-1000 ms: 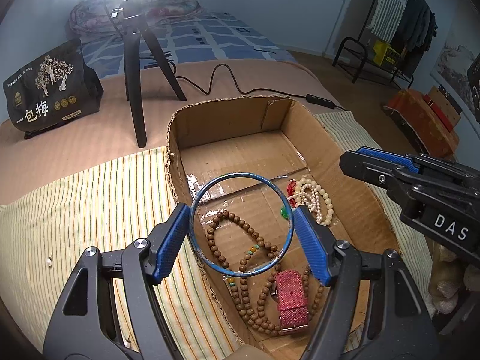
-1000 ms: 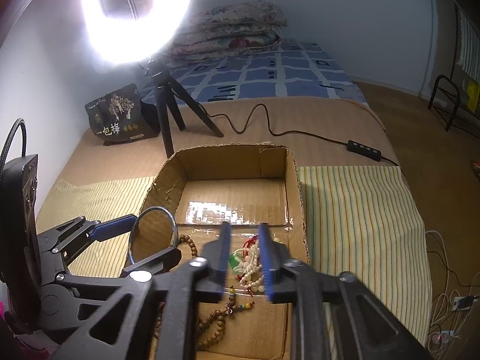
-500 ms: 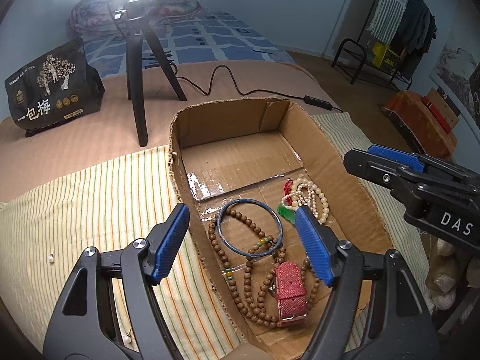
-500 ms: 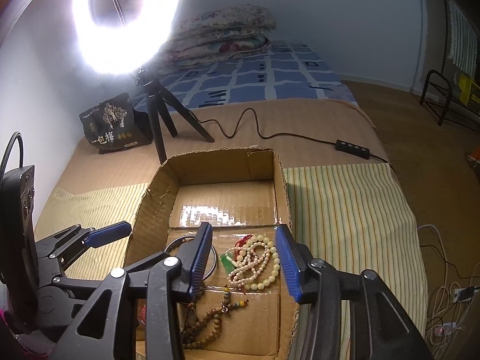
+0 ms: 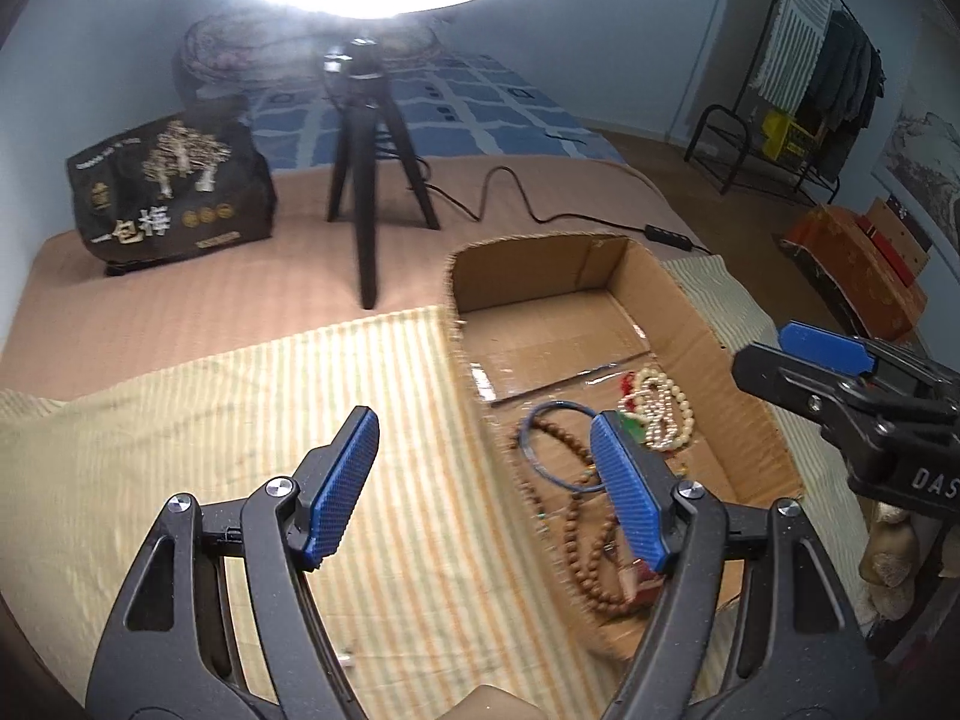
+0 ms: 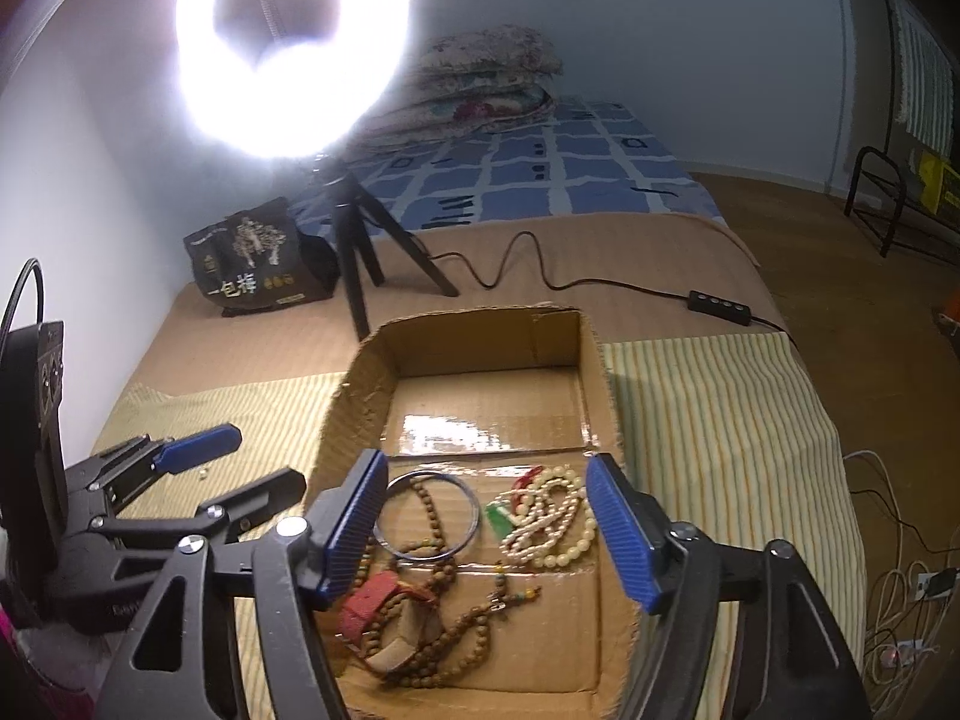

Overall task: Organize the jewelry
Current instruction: 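Move the right tool back to the small pearl pendant on the sheet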

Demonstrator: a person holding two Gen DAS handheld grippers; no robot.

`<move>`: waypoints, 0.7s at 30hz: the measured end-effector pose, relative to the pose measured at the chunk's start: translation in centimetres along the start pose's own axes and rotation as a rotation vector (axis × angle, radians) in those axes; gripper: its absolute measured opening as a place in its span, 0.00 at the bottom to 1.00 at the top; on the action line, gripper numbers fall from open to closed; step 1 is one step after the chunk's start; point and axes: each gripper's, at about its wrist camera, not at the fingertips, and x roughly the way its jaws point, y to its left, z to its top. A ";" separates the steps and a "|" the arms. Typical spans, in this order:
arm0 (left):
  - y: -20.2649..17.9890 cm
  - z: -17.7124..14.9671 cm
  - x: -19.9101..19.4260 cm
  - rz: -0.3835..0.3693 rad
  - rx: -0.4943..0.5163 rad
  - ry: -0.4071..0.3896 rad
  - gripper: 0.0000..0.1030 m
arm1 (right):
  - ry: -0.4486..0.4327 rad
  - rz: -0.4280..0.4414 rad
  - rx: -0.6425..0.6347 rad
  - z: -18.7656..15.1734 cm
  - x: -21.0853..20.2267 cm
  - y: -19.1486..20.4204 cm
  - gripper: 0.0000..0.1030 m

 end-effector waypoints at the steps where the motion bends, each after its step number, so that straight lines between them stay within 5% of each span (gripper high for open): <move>1: 0.5 -0.1 -0.3 0.008 0.000 -0.003 0.73 | -0.002 0.005 -0.009 -0.1 -0.1 0.5 0.72; 6: 3.2 -0.7 -1.8 0.046 -0.011 -0.015 0.73 | -0.019 0.023 -0.058 -0.5 -0.8 3.1 0.82; 21: 12.4 -3.3 -4.1 0.119 -0.089 -0.018 0.73 | 0.008 0.150 -0.122 -3.3 0.2 10.7 0.82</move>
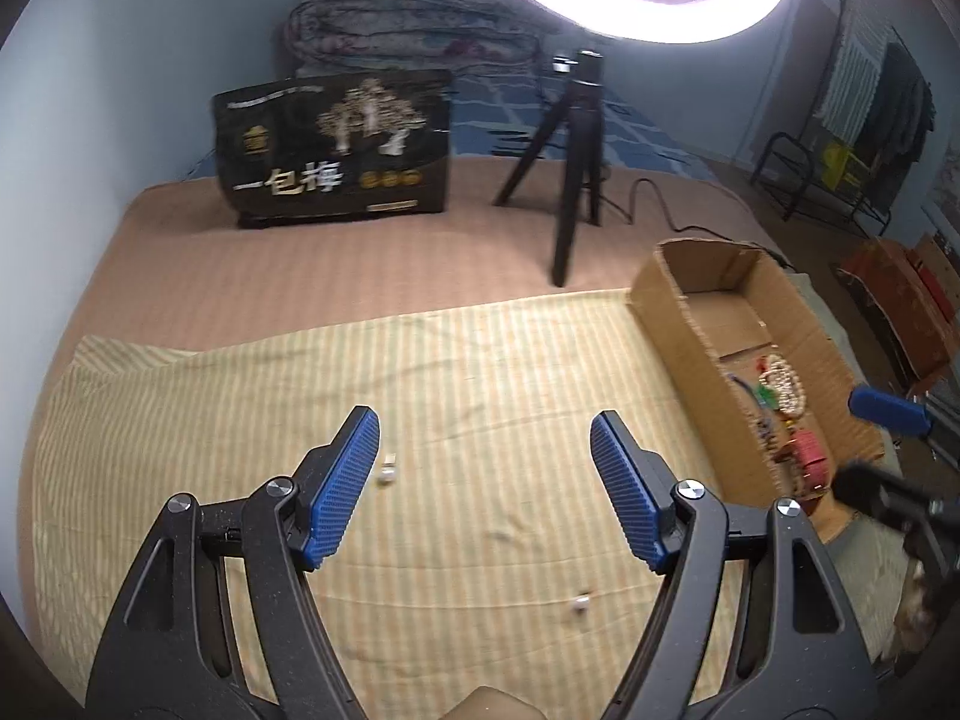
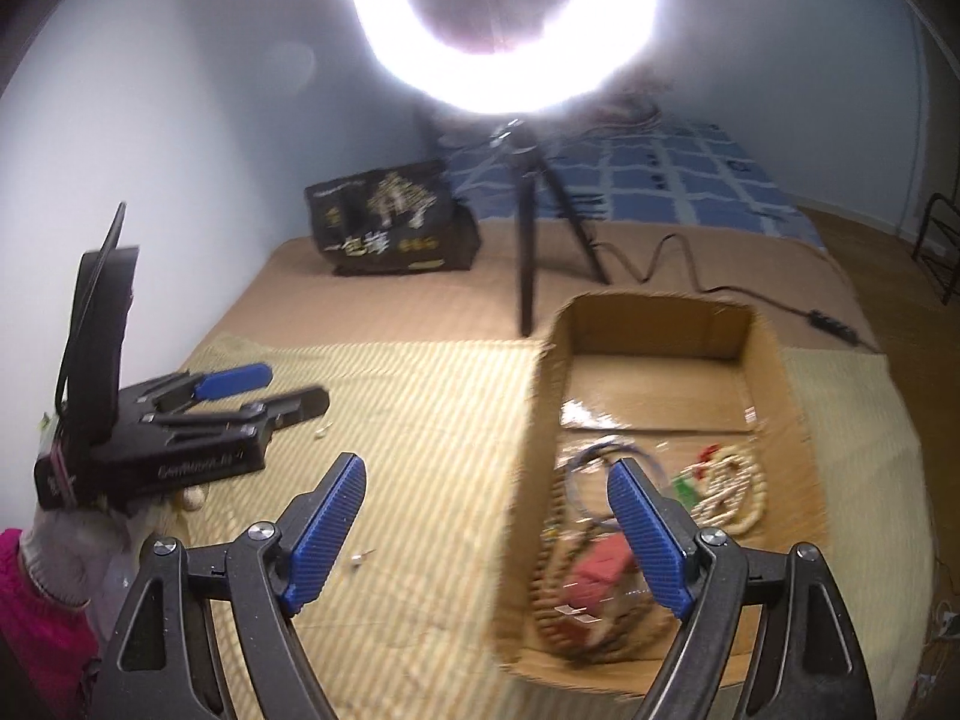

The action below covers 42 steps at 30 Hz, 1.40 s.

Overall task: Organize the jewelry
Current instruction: 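Move the right tool back to the small pearl pendant on the sheet, then close the right tool on the pearl pendant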

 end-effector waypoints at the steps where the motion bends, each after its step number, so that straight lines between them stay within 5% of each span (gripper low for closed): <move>1: 0.6 -0.1 0.0 0.004 -0.003 0.000 0.73 | 0.010 0.011 -0.006 -0.3 0.4 0.7 0.82; 6: 2.7 -0.8 0.4 0.016 -0.032 0.017 0.73 | 0.047 0.042 -0.063 -2.0 2.2 3.7 0.82; 10: 4.1 -1.6 1.3 0.022 -0.064 0.049 0.59 | 0.077 0.049 -0.109 -3.4 3.5 5.2 0.80; 16: 5.1 -2.7 3.1 0.036 -0.080 0.083 0.49 | 0.135 0.056 -0.157 -5.8 6.0 6.8 0.63; 30: 5.1 -3.8 6.2 0.035 -0.045 0.129 0.41 | 0.186 0.030 -0.196 -7.8 9.5 7.4 0.42; 42: 5.2 -4.2 7.9 0.047 -0.042 0.141 0.37 | 0.198 0.028 -0.243 -7.8 10.3 8.4 0.33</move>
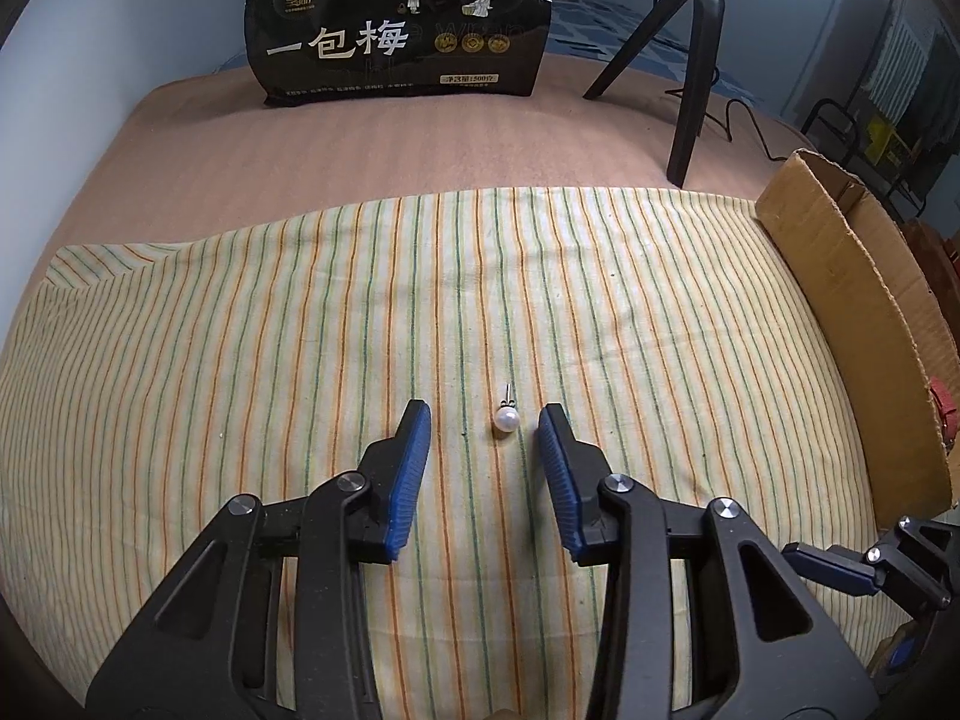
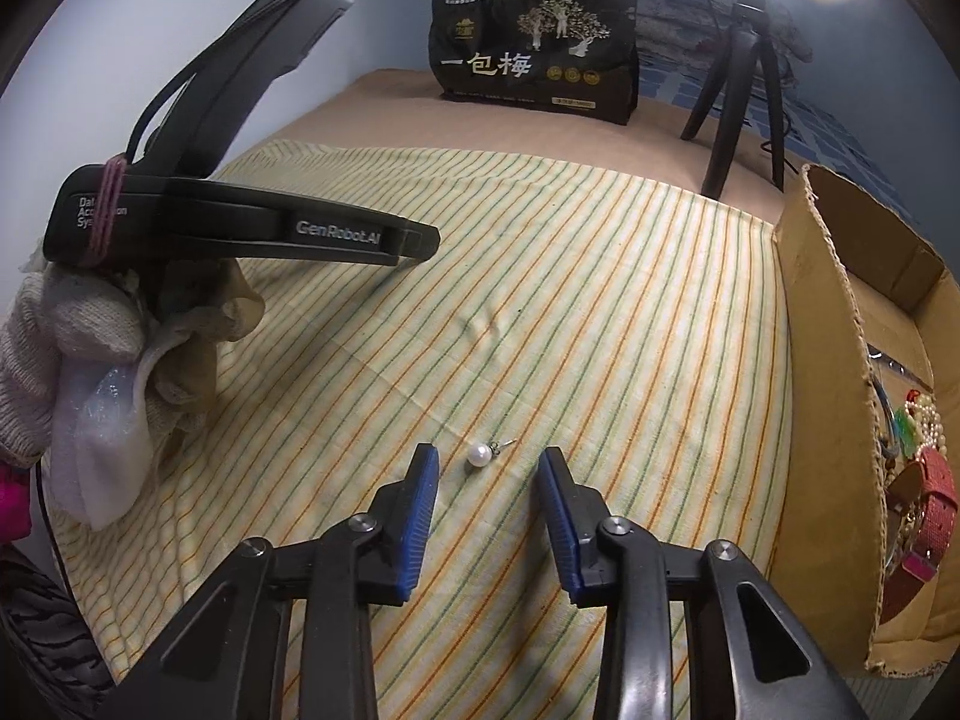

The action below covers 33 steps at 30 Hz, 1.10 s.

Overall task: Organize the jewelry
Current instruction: 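Close the right tool on the pearl pendant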

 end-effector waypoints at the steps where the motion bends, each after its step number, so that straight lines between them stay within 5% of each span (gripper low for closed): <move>1: 0.0 0.0 0.0 -0.001 0.000 -0.001 0.36 | 0.001 -0.001 -0.005 0.0 0.0 0.1 0.32; 11: -0.4 -0.2 0.1 -0.008 0.017 0.008 0.07 | 0.006 0.006 -0.018 -0.1 0.1 0.4 0.07; 33: 0.1 0.5 -3.3 -0.040 -0.028 -0.057 0.06 | -0.061 0.024 0.014 0.9 -2.5 -0.3 0.06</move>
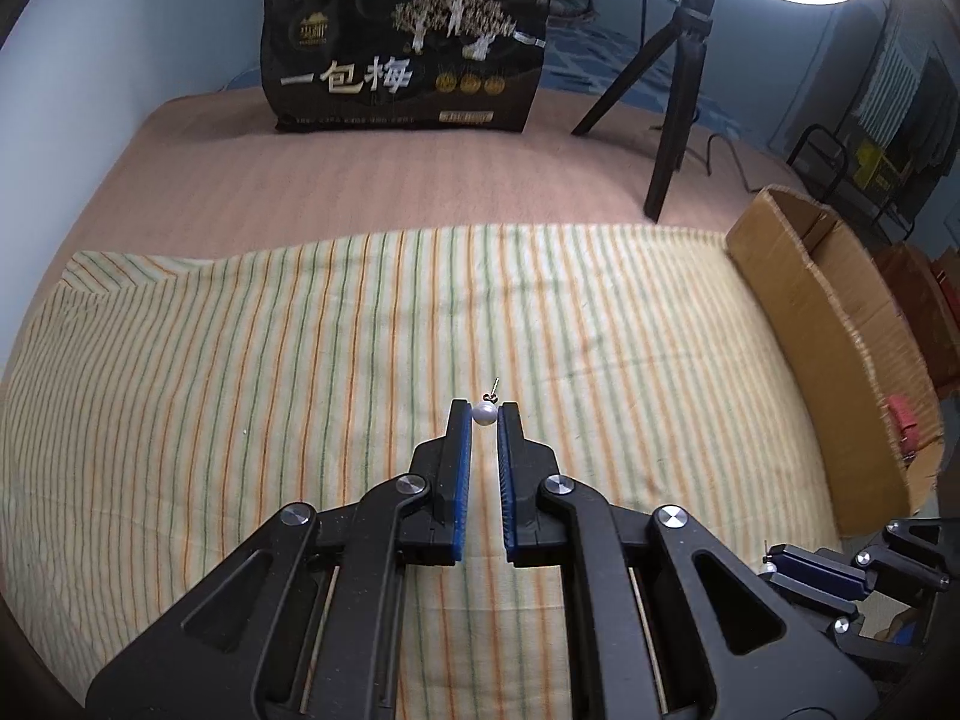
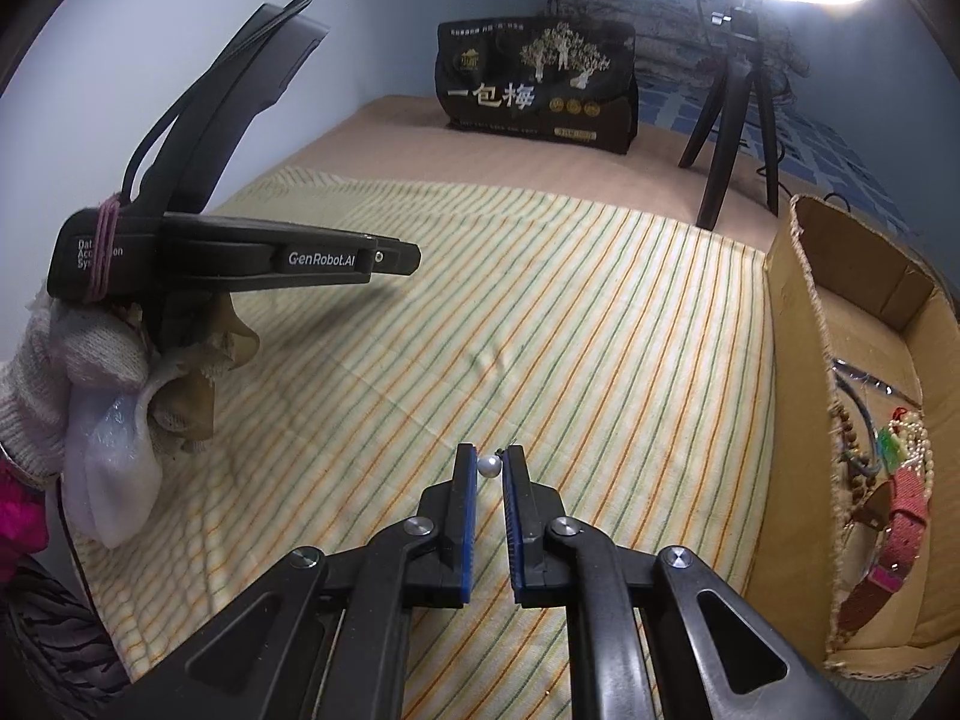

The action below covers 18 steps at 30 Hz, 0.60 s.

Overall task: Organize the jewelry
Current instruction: 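Close the right tool on the pearl pendant, then carry the pearl pendant into the box and open the right tool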

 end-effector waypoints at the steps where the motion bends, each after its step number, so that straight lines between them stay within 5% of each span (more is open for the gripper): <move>1: -0.1 0.1 -0.3 -0.004 0.000 -0.005 0.06 | -0.009 -0.001 0.002 0.1 -0.3 -0.1 0.06; 18: -6.0 2.6 -5.2 -0.108 0.059 -0.114 0.06 | -0.154 -0.068 0.110 2.7 -6.7 -5.7 0.06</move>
